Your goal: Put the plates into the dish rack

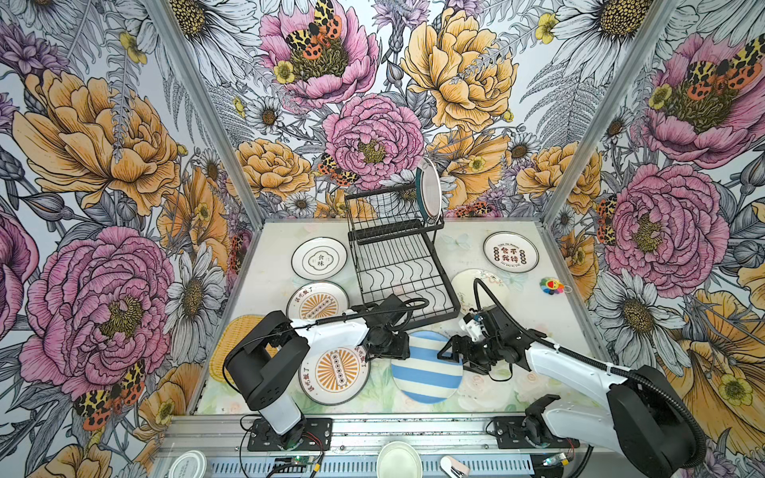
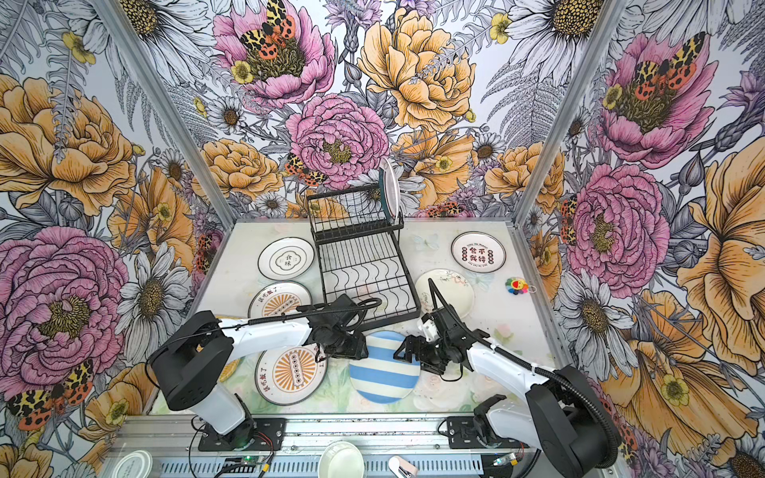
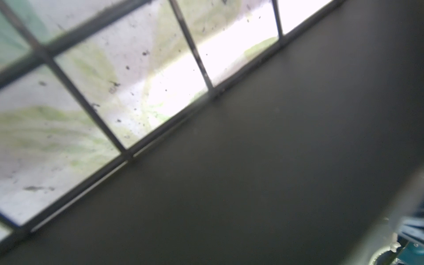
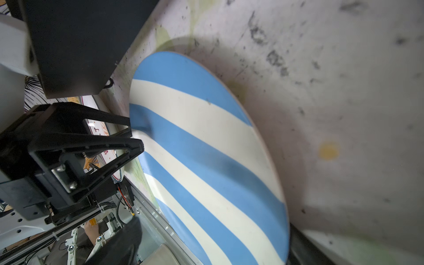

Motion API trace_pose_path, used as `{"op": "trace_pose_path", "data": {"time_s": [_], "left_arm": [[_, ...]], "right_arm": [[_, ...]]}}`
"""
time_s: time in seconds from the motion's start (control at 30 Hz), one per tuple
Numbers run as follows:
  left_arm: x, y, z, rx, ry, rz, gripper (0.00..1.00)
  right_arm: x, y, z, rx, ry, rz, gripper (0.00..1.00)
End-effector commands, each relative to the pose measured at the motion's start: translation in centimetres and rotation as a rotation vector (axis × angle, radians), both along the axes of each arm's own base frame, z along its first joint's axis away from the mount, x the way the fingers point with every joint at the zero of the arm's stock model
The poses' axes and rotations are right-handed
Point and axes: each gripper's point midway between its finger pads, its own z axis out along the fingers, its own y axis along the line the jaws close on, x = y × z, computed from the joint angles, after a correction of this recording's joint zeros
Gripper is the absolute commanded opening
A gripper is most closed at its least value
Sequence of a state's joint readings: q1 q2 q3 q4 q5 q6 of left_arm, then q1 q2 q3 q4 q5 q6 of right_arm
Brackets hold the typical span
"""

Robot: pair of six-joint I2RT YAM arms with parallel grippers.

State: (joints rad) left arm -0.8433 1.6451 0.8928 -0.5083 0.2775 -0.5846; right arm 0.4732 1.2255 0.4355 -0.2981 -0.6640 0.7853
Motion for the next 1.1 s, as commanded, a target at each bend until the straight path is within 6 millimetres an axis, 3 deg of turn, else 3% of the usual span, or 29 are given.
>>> {"op": "trace_pose_path", "data": {"time_s": [0.0, 0.2, 0.3, 0.53, 0.7, 1.07], "left_arm": [[-0.5, -3.6, 1.5, -0.149, -0.004, -0.090, 0.52], [-0.4, -3.8, 2.2, -0.178, -0.005, -0.094, 0.54], [-0.4, -3.7, 2.0, -0.176, 0.001, -0.087, 0.54], [-0.2, -3.6, 2.1, -0.173, -0.004, -0.076, 0.57], [-0.1, -3.4, 2.4, -0.174, -0.015, -0.067, 0.60], [0.8, -2.5, 4.3, -0.203, -0.059, -0.014, 0.76]], "right_arm": [[-0.4, 1.4, -0.6, 0.045, -0.016, 0.053, 0.91], [-0.9, 1.1, -1.2, 0.036, 0.005, 0.043, 0.89], [-0.8, 0.9, -1.0, 0.036, -0.011, 0.034, 0.84], [-0.4, 1.5, 1.1, 0.089, -0.066, 0.040, 0.59], [-0.5, 1.6, 1.4, 0.102, -0.071, 0.047, 0.38], [-0.7, 1.0, 2.4, 0.085, -0.086, 0.025, 0.02]]}}
